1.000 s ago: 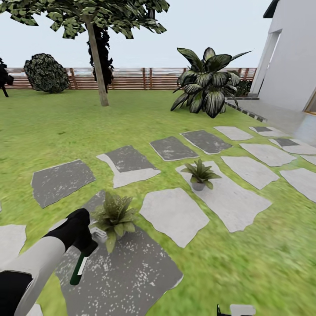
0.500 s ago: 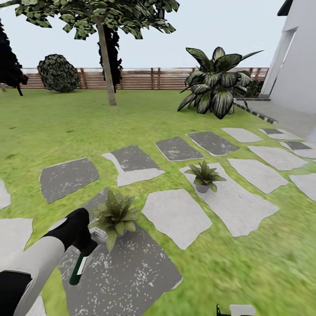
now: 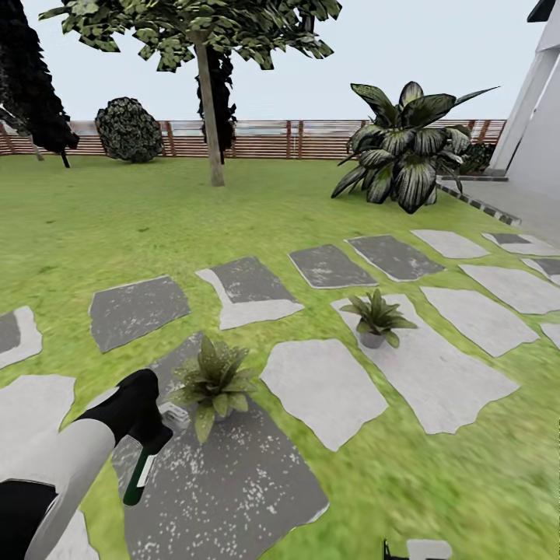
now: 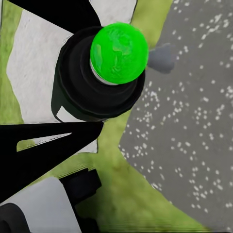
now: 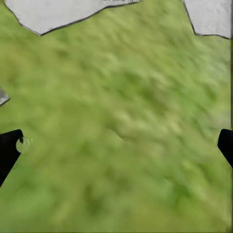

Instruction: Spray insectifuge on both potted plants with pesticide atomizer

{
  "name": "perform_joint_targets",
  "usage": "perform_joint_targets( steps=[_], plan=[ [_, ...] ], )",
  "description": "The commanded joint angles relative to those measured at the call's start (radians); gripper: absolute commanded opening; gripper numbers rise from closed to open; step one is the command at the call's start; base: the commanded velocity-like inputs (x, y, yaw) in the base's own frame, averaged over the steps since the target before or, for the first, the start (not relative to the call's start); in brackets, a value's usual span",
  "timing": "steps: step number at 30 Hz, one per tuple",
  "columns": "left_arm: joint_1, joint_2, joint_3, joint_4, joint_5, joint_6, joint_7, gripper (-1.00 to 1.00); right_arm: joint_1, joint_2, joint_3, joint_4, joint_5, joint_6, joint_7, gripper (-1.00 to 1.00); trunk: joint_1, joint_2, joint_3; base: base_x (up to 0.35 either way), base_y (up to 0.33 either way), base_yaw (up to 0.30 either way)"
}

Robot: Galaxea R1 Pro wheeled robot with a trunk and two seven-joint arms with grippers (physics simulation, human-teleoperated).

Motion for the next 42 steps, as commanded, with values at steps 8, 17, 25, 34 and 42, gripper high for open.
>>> perform_joint_targets(
  steps=[8, 17, 25, 34, 42],
  plan=[
    [0.0, 0.003, -0.003, -0.003, -0.007, 0.005, -0.01, -1.0, 0.0, 0.0, 0.009, 0.0, -0.01, -0.003, -0.001, 1.0, 0.0, 0.0, -0.001, 0.076, -0.258, 0.106],
    [0.0, 0.003, -0.003, -0.003, -0.007, 0.005, -0.01, -1.0, 0.0, 0.0, 0.009, 0.0, -0.01, -0.003, -0.001, 1.0, 0.0, 0.0, -0.001, 0.002, -0.27, 0.275],
    [-0.008, -0.002, -0.007, -0.006, -0.009, 0.007, -0.01, -1.0, 0.0, 0.0, 0.009, 0.0, -0.011, -0.003, -0.001, 1.0, 0.0, 0.0, -0.001, 0.073, -0.177, 0.1],
    [-0.095, -0.003, -0.008, -0.006, -0.01, 0.012, -0.017, -1.0, 0.0, -0.001, 0.009, 0.0, -0.01, -0.003, 0.0, 1.0, 0.0, 0.0, -0.001, 0.002, -0.002, 0.001],
    [-0.104, -0.004, -0.008, -0.006, -0.009, 0.012, -0.018, -1.0, 0.0, -0.006, 0.009, 0.0, -0.009, -0.003, 0.001, 1.0, 0.0, 0.0, -0.001, 0.0, 0.0, 0.0]
  ],
)
